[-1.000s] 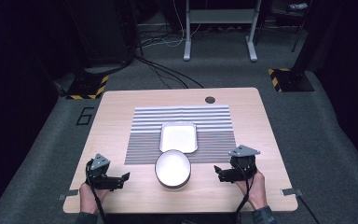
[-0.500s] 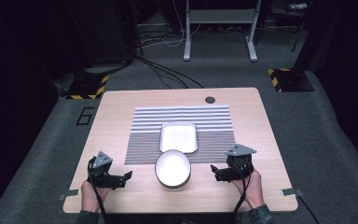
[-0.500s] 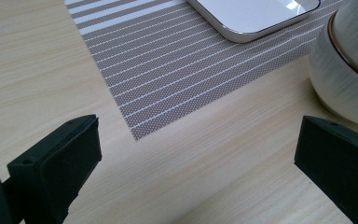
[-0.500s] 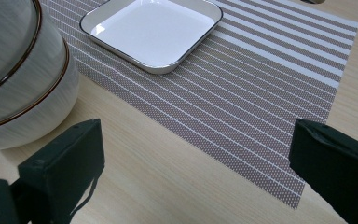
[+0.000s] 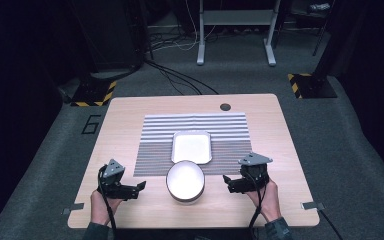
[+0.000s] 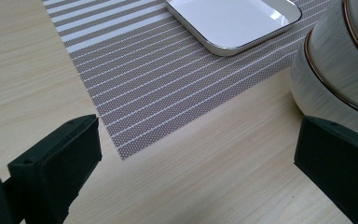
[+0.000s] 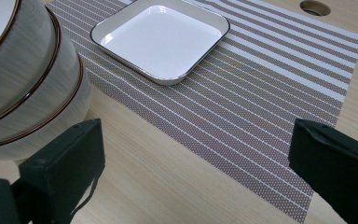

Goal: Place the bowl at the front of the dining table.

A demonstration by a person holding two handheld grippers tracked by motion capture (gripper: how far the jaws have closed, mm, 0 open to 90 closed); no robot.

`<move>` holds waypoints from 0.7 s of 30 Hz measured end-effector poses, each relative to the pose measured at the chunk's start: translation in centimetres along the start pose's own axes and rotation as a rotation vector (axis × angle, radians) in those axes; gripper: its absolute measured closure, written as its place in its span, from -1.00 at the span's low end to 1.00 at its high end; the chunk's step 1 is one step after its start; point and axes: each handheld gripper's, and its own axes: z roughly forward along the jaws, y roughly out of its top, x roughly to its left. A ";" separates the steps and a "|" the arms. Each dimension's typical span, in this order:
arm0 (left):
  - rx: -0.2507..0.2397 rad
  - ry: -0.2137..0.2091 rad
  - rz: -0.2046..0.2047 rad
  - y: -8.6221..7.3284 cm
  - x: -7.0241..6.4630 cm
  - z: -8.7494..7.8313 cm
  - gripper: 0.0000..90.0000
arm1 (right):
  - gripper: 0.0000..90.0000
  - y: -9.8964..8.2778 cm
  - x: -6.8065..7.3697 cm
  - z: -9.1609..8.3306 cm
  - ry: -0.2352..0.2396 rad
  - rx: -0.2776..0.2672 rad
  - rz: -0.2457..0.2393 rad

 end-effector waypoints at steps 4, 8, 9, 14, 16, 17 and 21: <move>0.000 -0.003 0.006 0.2 -0.2 0.0 -1.00 | -0.94 0.0 0.1 0.2 0.003 0.001 -0.004; 0.006 -0.004 0.004 0.1 -0.2 0.1 -0.99 | -0.93 0.1 0.1 0.1 0.005 0.003 -0.003; 0.008 -0.004 0.003 0.2 -0.2 0.1 -0.99 | -0.93 0.0 0.1 0.1 0.005 0.002 -0.002; 0.010 -0.006 0.017 0.4 -0.3 -0.1 -0.99 | -0.93 0.0 0.1 0.2 0.006 0.004 0.001; 0.006 -0.006 0.011 0.3 -0.3 -0.2 -0.99 | -0.93 -0.1 0.0 0.2 0.005 0.009 0.006; 0.006 -0.006 0.011 0.3 -0.3 -0.2 -0.99 | -0.93 -0.1 0.0 0.2 0.005 0.009 0.006; 0.009 -0.009 0.009 0.3 -0.4 -0.1 -0.99 | -0.93 -0.1 0.1 0.2 0.006 0.015 0.008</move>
